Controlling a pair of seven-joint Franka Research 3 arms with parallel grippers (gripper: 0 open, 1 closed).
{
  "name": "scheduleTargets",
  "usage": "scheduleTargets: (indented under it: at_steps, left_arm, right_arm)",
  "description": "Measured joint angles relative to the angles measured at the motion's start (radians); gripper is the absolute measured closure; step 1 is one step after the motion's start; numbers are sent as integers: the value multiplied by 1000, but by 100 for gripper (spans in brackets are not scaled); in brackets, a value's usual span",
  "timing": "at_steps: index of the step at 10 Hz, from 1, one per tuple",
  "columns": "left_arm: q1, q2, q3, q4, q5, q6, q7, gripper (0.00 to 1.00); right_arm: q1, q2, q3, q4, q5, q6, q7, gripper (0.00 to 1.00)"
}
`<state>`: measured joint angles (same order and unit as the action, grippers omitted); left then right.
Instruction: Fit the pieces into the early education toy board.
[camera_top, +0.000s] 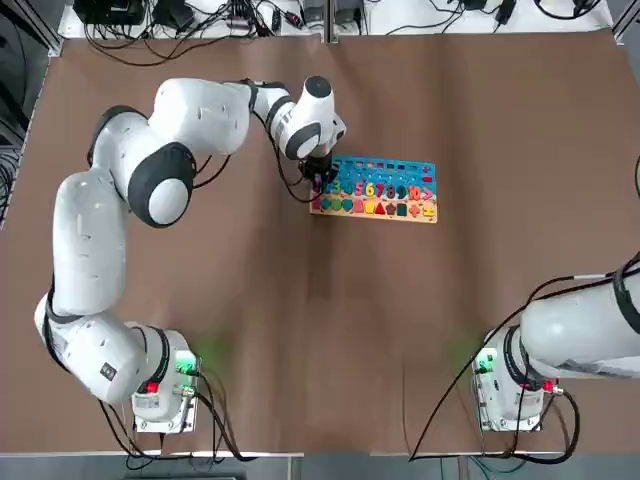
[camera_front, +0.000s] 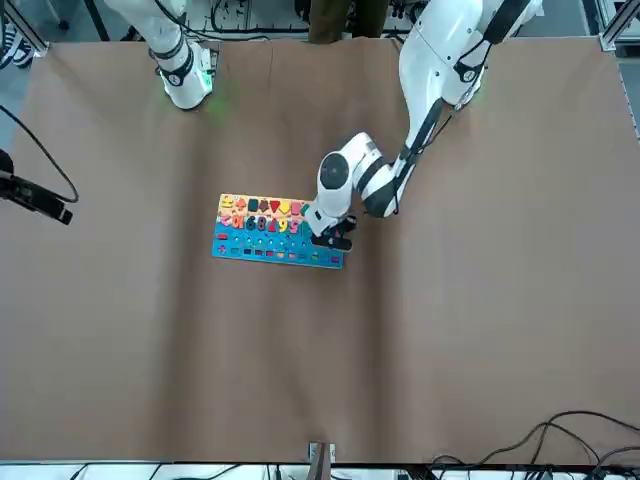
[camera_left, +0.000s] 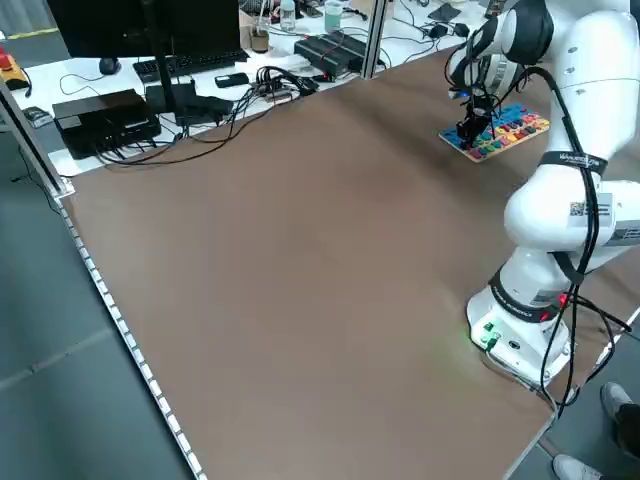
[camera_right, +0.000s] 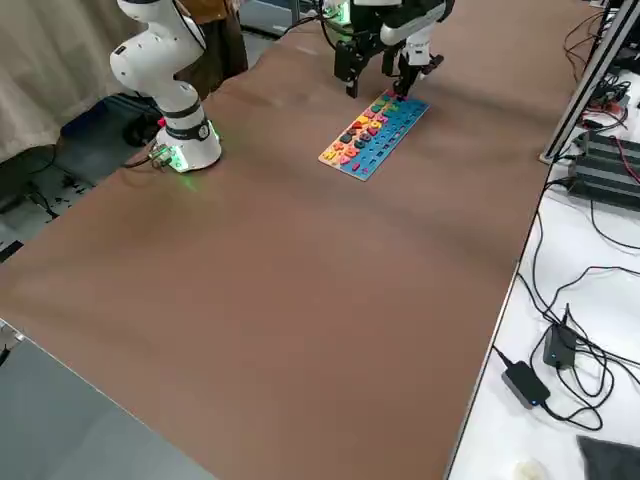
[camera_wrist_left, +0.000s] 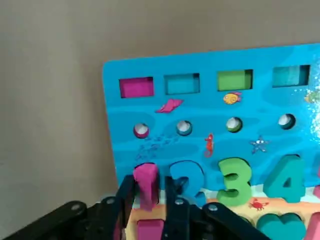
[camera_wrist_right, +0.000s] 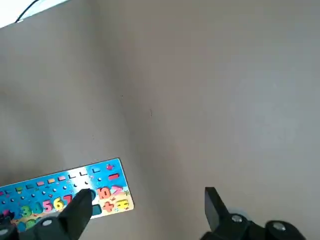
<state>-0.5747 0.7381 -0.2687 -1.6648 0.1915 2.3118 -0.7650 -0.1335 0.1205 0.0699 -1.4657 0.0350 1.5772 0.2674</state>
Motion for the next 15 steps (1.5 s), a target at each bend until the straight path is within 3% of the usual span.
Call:
scheduleTargets:
  at_steps: [6, 8, 13, 15]
  left_arm:
    - [0, -2, 0, 12, 0, 0, -6, 60]
    - [1, -23, 0, 20, 0, -12, -13, 52]
    - [2, -34, 0, 21, 0, -47, -13, 52]
    - [19, -76, 8, 38, 0, -56, -13, 48]
  right_arm:
    - [-2, 0, -2, 0, -1, 1, 0, 1]
    - [-2, 0, -2, 0, -1, 1, 0, 1]
    - [-2, 0, -2, 0, -2, 3, 0, 1]
    - [-2, 0, -1, 0, -2, 3, 0, 1]
